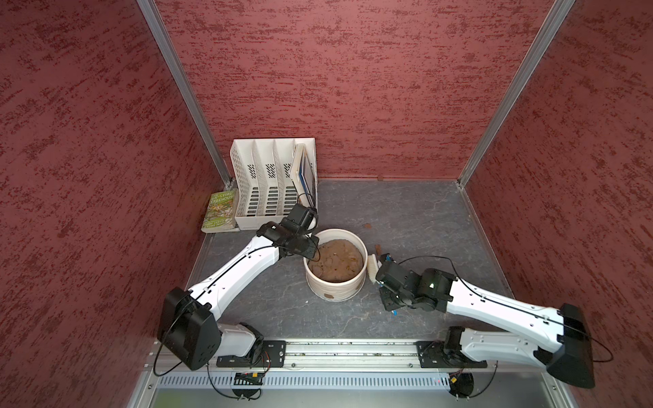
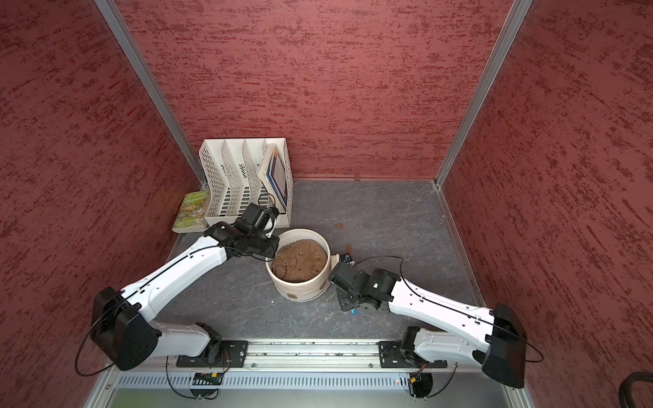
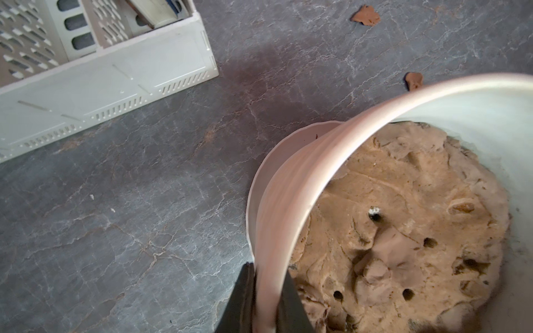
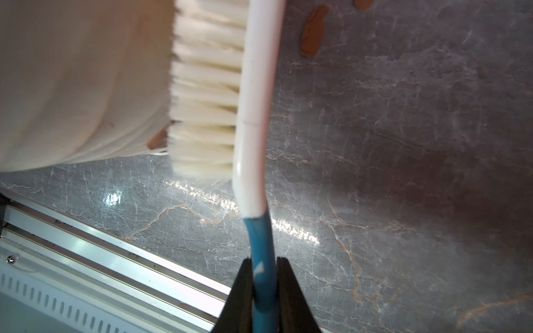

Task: Scrub the dried mud off the ceramic pot
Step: Rotate the pot on the tray, then brush off the soil from the pot.

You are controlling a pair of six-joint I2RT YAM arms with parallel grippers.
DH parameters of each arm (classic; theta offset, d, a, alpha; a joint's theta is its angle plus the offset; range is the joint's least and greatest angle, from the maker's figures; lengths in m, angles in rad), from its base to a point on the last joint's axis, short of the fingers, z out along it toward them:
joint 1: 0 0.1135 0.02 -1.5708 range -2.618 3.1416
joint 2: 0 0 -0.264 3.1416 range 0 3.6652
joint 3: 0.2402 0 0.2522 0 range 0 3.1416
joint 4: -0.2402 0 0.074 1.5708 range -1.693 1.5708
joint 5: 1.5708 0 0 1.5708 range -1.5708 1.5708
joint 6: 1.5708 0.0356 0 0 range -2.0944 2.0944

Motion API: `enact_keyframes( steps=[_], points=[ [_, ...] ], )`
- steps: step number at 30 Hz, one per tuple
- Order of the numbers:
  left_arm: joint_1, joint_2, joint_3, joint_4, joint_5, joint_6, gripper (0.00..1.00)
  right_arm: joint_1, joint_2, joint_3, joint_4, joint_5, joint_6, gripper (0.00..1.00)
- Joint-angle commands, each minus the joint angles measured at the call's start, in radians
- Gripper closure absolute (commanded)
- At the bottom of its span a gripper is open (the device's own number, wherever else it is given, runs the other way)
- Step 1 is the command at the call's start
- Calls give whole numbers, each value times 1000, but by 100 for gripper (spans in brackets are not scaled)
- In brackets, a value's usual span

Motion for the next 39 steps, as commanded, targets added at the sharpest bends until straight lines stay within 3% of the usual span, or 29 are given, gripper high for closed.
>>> enact_keyframes(
  steps=[1, 13, 19, 24, 31, 39],
  points=[
    [-37, 23, 21, 2, 132, 27, 100, -14, -31, 28, 7, 29, -36, 100],
    [-40, 10, 32, -19, 121, 61, 100, -27, -35, 9, 93, -112, -105, 100],
    [-57, 11, 44, -19, 114, 47, 100, -27, 88, 21, 148, -180, -92, 100],
    [-68, 13, 49, -30, 110, 38, 100, -34, 148, 26, 140, -134, -43, 100],
    [-68, 13, 40, -41, 100, 34, 100, -159, 171, -12, 46, -62, -19, 100],
    [-66, 9, 34, -36, 94, 30, 100, -181, 72, 6, -25, -71, -40, 100]
  ],
)
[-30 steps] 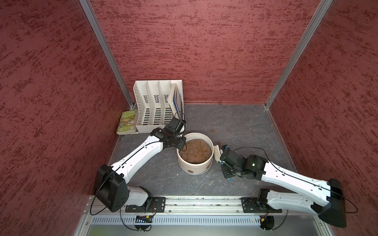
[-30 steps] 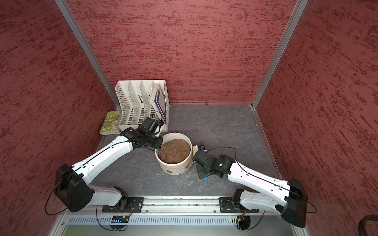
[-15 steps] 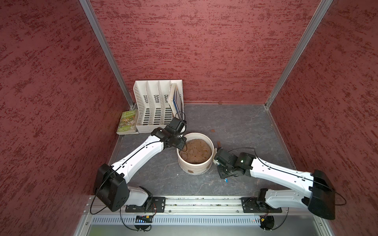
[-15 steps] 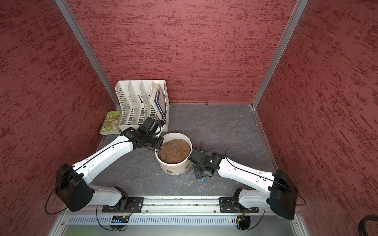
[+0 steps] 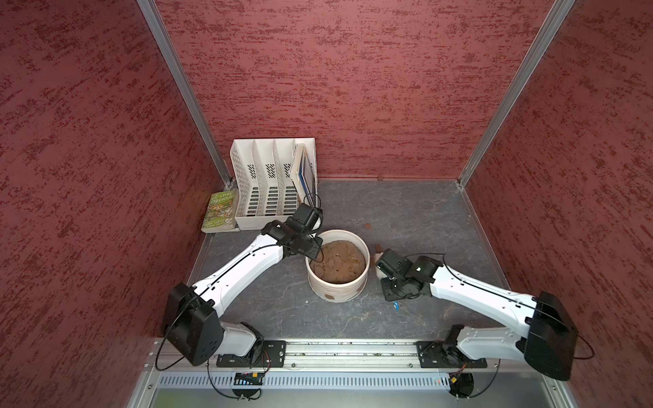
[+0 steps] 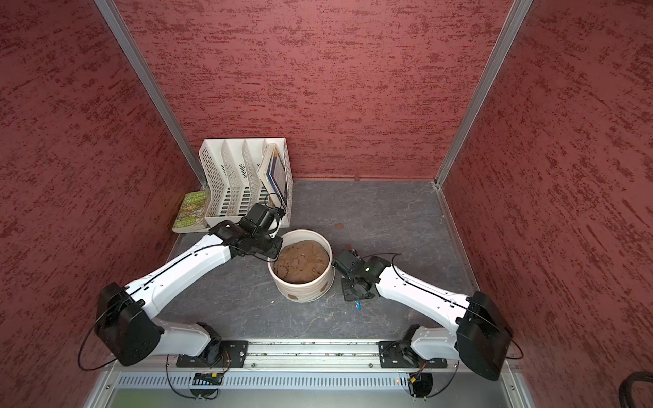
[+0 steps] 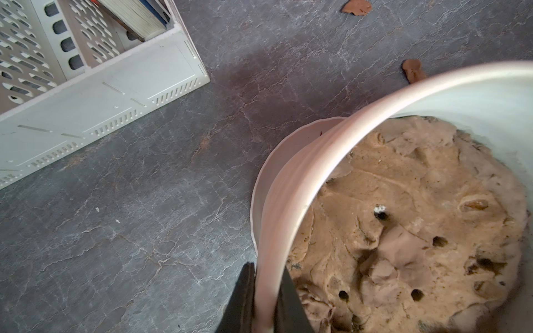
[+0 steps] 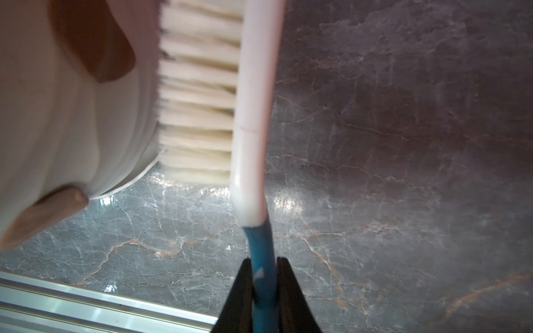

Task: Scrub the dried mud off the ceramic pot
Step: Brush off the soil from the pot.

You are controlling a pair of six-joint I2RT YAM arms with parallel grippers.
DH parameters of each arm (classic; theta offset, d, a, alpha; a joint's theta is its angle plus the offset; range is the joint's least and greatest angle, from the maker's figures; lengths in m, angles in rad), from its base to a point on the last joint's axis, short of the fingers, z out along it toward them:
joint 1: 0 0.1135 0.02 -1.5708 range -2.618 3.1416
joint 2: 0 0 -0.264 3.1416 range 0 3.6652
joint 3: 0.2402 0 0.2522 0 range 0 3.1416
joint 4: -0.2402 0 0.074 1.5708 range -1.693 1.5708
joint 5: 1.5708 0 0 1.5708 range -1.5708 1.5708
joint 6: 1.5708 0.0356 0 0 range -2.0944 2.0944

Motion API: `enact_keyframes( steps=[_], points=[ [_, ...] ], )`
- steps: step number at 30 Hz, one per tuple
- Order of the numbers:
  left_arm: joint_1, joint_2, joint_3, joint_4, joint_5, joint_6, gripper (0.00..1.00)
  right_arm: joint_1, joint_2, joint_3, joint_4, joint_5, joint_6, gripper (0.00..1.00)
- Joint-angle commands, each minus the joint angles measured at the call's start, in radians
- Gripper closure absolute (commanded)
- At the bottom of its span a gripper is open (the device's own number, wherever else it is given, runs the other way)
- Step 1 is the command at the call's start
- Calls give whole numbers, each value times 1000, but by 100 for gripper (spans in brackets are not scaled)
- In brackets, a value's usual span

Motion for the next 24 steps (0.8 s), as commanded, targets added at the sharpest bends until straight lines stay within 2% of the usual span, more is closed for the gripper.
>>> enact_keyframes(
  steps=[1, 5, 10, 18, 24],
  points=[
    [-37, -4, 15, -18, 123, -5, 100, 7, -83, 3, 4, -33, -34, 100],
    [-37, 3, 18, -20, 119, -3, 100, 44, -162, -35, 82, -132, -61, 100],
    [-37, 5, 19, -26, 118, 1, 100, 49, -118, -61, 146, -216, -61, 100],
    [-38, 4, 23, -36, 128, 1, 100, 43, -27, -10, 110, -164, -73, 100],
    [-38, -2, 27, -45, 125, 4, 100, -17, 58, 7, 104, -149, -83, 100]
  ],
)
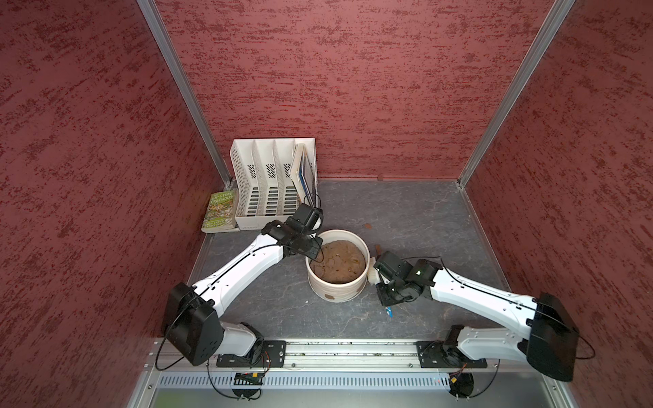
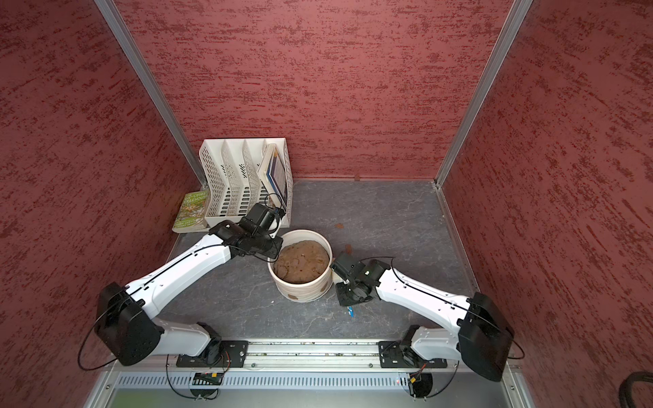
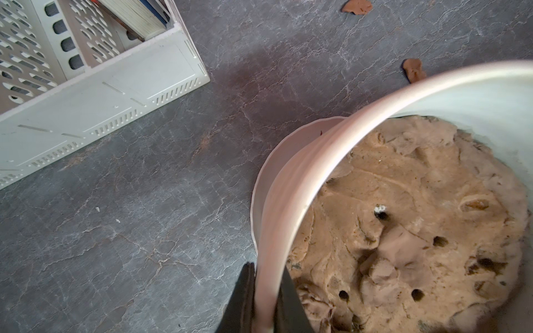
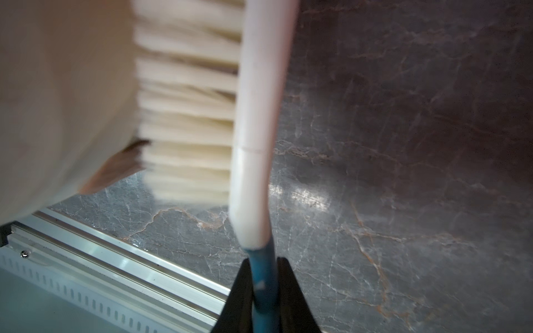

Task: Scrub the dried mud off the ceramic pot
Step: Brush off the soil from the pot.

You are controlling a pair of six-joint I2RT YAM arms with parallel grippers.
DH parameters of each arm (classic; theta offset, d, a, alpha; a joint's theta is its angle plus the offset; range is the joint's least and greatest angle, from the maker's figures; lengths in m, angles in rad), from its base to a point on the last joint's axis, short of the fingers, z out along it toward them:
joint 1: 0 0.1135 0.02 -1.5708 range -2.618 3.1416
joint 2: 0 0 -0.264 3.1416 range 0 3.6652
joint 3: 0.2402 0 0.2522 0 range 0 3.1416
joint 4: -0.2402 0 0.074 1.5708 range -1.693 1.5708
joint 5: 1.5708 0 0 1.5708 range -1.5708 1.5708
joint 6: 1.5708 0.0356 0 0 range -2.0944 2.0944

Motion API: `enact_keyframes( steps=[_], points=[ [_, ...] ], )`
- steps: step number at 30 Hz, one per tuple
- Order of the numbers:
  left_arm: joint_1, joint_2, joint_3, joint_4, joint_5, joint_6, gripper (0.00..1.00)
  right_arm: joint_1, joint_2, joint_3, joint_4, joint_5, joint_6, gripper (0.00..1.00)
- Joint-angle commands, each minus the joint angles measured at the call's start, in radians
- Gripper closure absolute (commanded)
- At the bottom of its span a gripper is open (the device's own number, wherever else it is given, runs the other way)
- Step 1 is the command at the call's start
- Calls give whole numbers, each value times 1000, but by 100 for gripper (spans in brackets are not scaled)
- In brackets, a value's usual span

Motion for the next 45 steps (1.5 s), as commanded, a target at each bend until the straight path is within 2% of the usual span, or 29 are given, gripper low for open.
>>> enact_keyframes(
  steps=[1, 4, 9, 12, 14, 17, 26, 31, 38, 45],
  points=[
    [-38, -4, 26, -41, 128, 4, 100, -48, 40, 34, 13, 21, -29, 100],
    [-38, -5, 28, -49, 131, 4, 100, -103, 64, 47, -20, 53, -33, 100],
    [-36, -18, 11, -47, 124, 6, 100, -168, 24, 50, -56, 78, -49, 100],
    [-36, -22, 3, -46, 121, 7, 100, -154, -34, 46, -53, 42, -83, 100],
    [-36, -20, 1, -43, 125, 7, 100, -109, -135, 26, -20, -11, -102, 100],
    [-36, -17, 3, -44, 126, 5, 100, -60, -178, 17, 1, -59, -91, 100],
    [-36, -59, -13, -93, 86, -5, 100, 23, -75, 15, 62, -78, -73, 100],
    [-34, -70, -27, -117, 51, -9, 100, 31, -2, 50, 75, -60, -64, 100],
    [-24, -77, -15, -123, 44, -16, 100, 13, 106, 66, 17, 19, -37, 100],
    [-13, -52, -16, -104, 52, -35, 100, -73, 100, 33, -64, 119, -8, 100]
  ],
)
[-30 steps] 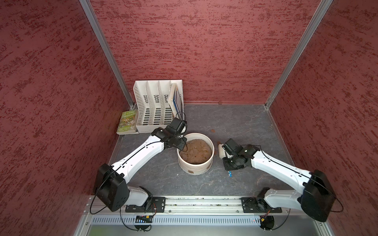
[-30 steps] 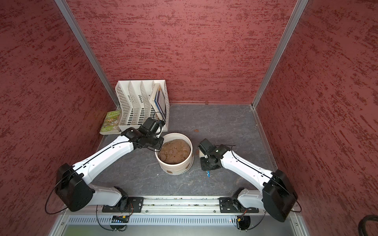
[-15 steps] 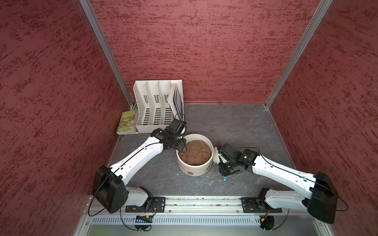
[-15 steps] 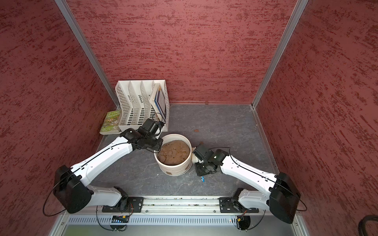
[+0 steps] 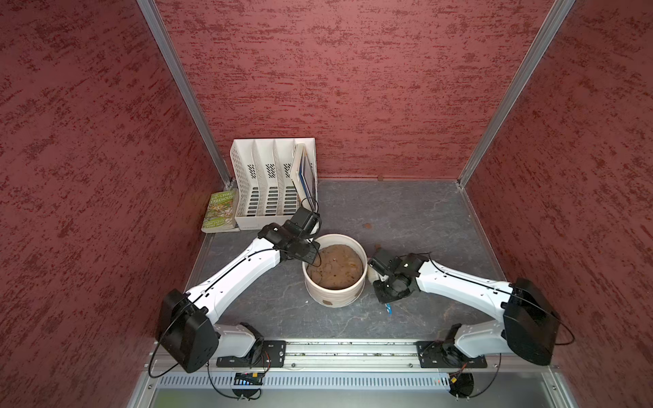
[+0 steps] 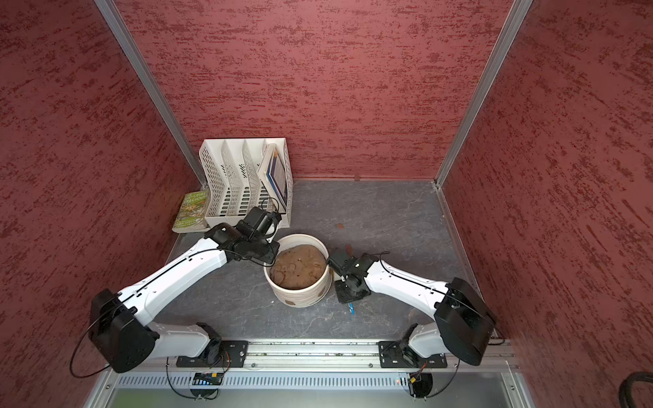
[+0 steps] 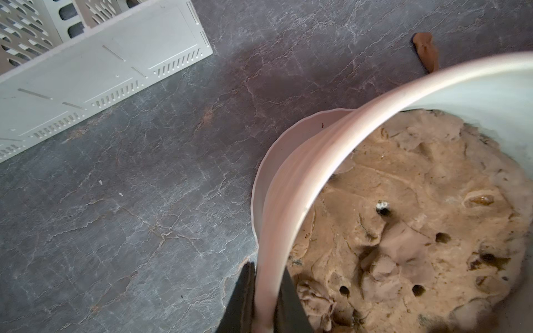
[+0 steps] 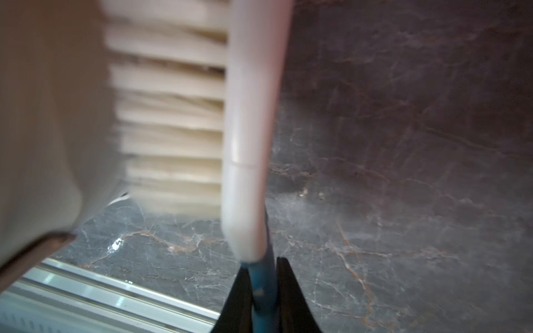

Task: Scrub the dried mud off the ceramic pot
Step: Brush off the soil from the pot, then rotate the pot on the tray.

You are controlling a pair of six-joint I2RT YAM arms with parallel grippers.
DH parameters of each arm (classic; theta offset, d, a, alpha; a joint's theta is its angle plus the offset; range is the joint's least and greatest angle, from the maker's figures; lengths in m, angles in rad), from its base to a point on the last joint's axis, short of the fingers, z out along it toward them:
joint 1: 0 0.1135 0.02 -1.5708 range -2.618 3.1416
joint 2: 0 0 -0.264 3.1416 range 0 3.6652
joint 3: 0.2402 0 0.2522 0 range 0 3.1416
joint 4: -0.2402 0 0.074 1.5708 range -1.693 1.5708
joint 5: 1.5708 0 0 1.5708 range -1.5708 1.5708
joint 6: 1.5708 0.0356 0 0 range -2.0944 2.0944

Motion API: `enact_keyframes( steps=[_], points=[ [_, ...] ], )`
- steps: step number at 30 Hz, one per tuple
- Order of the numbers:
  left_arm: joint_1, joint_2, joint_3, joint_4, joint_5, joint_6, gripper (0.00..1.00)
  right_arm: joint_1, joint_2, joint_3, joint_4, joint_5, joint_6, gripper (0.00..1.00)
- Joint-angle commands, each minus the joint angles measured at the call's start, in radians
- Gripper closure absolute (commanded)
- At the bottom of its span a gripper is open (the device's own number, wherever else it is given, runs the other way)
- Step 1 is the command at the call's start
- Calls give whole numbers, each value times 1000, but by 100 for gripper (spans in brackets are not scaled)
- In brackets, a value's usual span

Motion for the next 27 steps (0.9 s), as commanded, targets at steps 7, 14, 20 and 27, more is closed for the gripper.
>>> enact_keyframes(
  steps=[7, 14, 20, 27],
  points=[
    [10, -6, 7, -31, 66, -21, 100, -33, -63, -13, -75, 88, 20, 100],
    [91, -36, -33, -76, -13, -192, 100, -31, -165, 15, -140, 132, 60, 100],
    [83, -108, -134, 58, 172, -324, 75, 25, -267, -21, 37, 41, 95, 100],
    [79, -87, -56, 135, 151, -287, 42, 90, -297, -14, 32, 94, 147, 100]
  ],
)
